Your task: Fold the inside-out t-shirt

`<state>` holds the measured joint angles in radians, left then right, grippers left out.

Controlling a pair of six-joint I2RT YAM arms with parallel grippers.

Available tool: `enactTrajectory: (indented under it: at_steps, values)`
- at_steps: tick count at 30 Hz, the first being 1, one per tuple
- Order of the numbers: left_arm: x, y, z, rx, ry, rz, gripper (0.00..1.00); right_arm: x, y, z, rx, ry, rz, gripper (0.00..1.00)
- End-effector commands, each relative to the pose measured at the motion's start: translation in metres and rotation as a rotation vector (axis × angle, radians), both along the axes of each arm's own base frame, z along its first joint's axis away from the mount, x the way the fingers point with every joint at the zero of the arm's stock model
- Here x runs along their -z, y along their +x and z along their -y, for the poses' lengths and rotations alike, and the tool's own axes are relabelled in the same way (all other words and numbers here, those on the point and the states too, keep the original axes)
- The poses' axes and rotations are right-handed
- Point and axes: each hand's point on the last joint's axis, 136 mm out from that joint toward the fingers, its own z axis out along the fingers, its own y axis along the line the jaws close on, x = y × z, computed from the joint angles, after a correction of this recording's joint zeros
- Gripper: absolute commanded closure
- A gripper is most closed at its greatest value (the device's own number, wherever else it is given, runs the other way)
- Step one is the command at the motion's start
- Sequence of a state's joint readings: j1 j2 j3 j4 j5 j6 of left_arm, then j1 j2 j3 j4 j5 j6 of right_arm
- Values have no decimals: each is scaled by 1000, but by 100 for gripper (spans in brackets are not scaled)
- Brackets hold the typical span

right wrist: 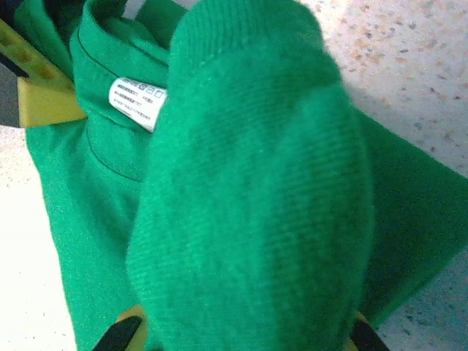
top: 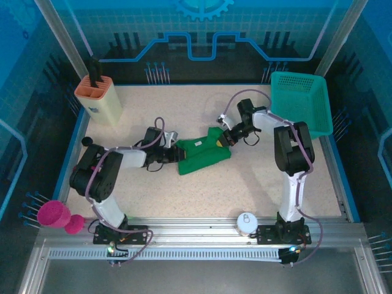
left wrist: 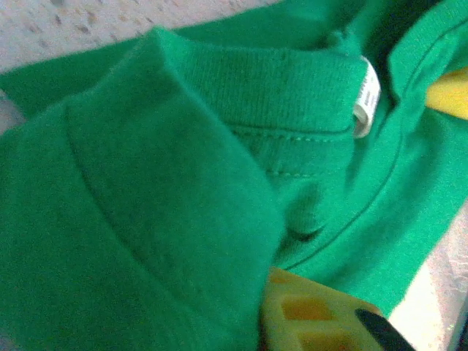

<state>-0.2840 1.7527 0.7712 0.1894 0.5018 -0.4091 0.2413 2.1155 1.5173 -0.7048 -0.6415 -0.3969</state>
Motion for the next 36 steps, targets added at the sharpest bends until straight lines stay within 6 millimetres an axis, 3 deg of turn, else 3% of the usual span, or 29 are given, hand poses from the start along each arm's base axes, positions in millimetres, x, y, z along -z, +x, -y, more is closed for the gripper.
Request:
enactTrajectory:
  at_steps: [1,3,5,7,10,15,17,19,22,25,27,30,33,36]
  values:
    - [5,7,-8,-29,-23,-107,72,18,-5,13,53,-63,-152,95]
    - [12,10,-11,-47,-8,-137,70,19,0,15,82,-81,-187,81]
    - [20,14,-21,-100,23,-217,67,23,18,24,219,-147,-218,74]
    - [14,16,-28,-144,25,-278,61,18,33,33,368,-160,-270,57]
    - [-23,22,-34,-146,33,-208,56,-10,44,33,496,-91,-319,49]
    - [-104,37,-62,-219,133,-122,55,-66,51,36,658,48,-380,48]
    - [-132,37,-51,-192,91,-61,55,-86,48,38,699,64,-343,49]
    - [-156,31,-26,-138,37,11,55,-99,37,42,743,52,-309,50]
    - [-163,17,21,-40,13,90,55,-106,11,31,762,83,-311,55]
    - [-147,27,47,-34,22,135,55,-106,-9,-15,716,246,-342,64]
    - [-127,37,54,-65,22,119,56,-98,-8,-37,737,352,-341,67]
    - [-91,48,57,-94,44,131,56,-65,10,-41,838,435,-328,68]
    - [-51,61,49,-120,141,142,56,-17,24,-41,885,438,-405,72]
    - [5,61,17,-144,357,44,57,44,9,-23,1061,335,-579,83]
